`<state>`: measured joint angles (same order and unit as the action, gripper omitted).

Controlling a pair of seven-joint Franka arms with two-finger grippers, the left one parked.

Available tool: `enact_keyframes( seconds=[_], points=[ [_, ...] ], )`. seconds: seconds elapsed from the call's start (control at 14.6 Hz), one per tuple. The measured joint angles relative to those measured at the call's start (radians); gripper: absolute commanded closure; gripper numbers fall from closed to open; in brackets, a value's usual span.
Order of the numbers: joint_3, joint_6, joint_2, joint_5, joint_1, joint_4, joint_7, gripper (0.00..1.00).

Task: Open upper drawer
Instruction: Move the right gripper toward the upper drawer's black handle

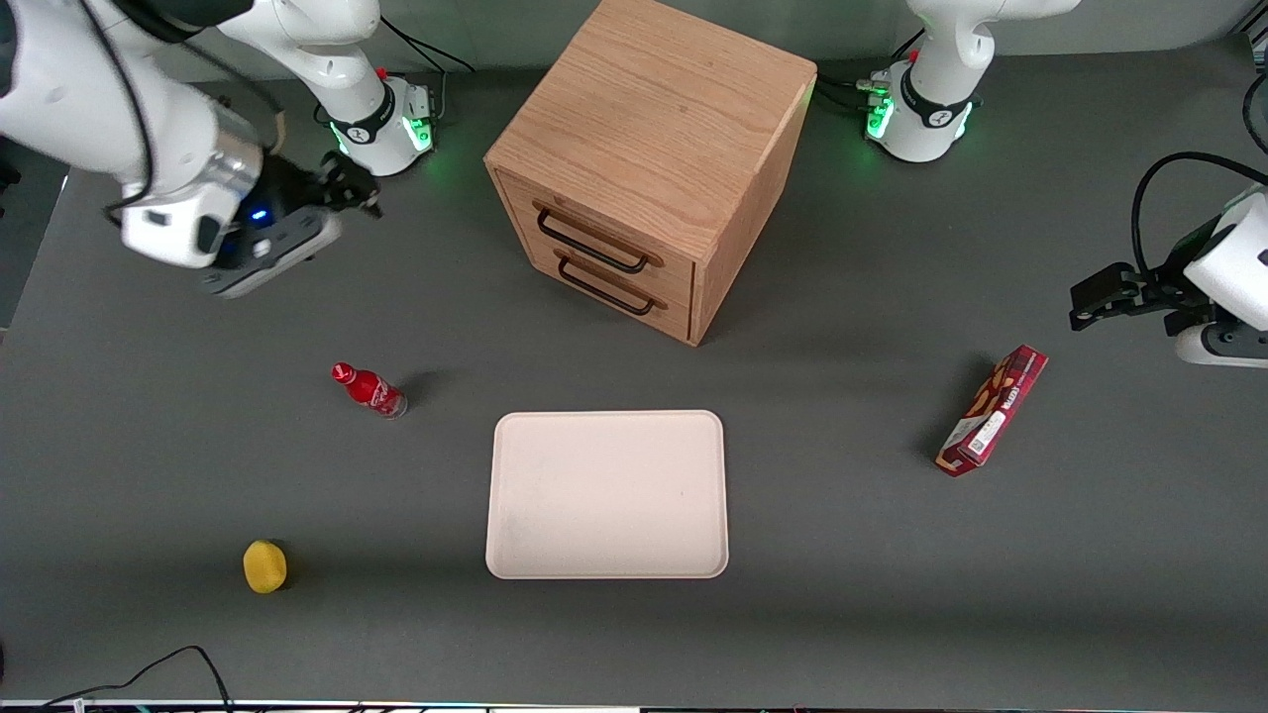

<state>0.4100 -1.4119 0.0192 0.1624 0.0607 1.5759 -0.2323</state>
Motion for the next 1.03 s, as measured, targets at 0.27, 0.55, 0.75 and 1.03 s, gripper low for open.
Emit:
enact_keyframes(
  seconds=[0.27, 0.55, 0.75, 1.03],
  points=[
    [0.042, -0.01, 0.009, 0.066, -0.002, 0.001, -0.294, 0.0],
    [0.052, -0.082, 0.044, 0.077, -0.046, 0.001, -0.313, 0.0],
    [0.055, -0.146, 0.098, 0.078, -0.094, 0.002, -0.273, 0.0],
    [0.056, -0.216, 0.171, 0.078, -0.144, 0.001, -0.213, 0.0]
  ],
)
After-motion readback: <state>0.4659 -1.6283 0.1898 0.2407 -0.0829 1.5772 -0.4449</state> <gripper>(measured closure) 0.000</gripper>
